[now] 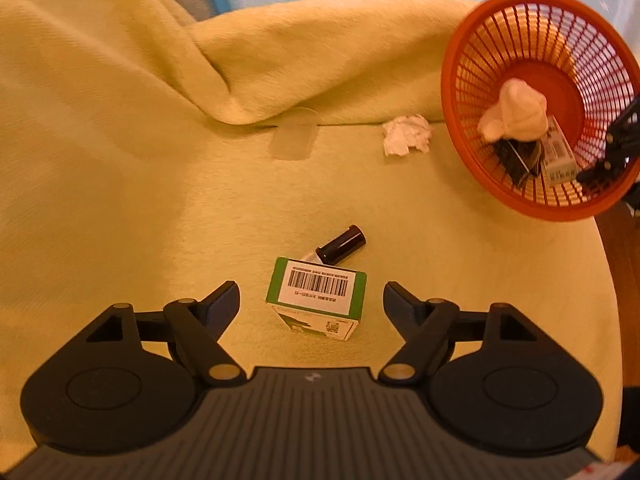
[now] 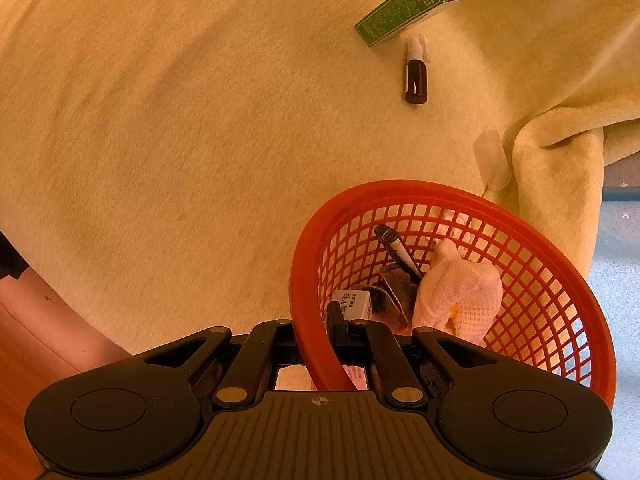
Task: Organize objects
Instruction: 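Grasp the green-and-white medicine box with the left gripper, then carry the green box into the wastebasket and open the left gripper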
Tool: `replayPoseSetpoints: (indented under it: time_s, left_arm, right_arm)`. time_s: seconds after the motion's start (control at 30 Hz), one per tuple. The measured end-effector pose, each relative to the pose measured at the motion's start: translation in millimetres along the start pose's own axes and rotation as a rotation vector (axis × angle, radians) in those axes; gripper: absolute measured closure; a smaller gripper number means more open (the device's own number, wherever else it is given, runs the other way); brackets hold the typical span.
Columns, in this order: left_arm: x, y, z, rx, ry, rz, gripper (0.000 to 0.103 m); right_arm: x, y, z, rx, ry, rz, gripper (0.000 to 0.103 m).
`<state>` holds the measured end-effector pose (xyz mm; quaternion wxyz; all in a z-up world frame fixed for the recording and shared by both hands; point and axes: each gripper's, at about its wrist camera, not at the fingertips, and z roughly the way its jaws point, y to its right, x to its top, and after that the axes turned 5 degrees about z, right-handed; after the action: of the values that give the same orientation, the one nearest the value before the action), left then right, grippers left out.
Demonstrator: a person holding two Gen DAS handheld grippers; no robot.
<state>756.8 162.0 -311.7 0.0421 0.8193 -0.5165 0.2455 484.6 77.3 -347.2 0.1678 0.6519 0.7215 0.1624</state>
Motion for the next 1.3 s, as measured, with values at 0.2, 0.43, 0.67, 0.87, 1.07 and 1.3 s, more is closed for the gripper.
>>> replayPoseSetpoints:
  time_s: [0.2,0.43,0.67,0.87,1.07,1.3]
  left_arm:
    - [3,-2,15,-0.028,-0.028,0.034,0.030]
    - [5,-2,22,-0.050,-0.063,0.065,0.039]
    - [7,-1,24,-0.050,-0.079,0.069,0.050]
    - [7,-3,22,-0.050,-0.093,0.046,0.052]
    - [8,-2,10,-0.053,-0.085,0.007,0.052]
    - [13,9,-8,-0.065,-0.061,-0.006,0.052]
  right_arm:
    - [1,0,1,0.002,0.000,-0.004,0.101]
    - [2,0,1,0.008,0.002,-0.003,0.101]
    - [2,0,1,0.010,0.001,-0.004,0.101]
    - [2,0,1,0.010,0.001,-0.005,0.101]
    - [1,0,1,0.008,0.000,-0.007,0.101]
    - [1,1,1,0.007,-0.001,-0.006,0.101]
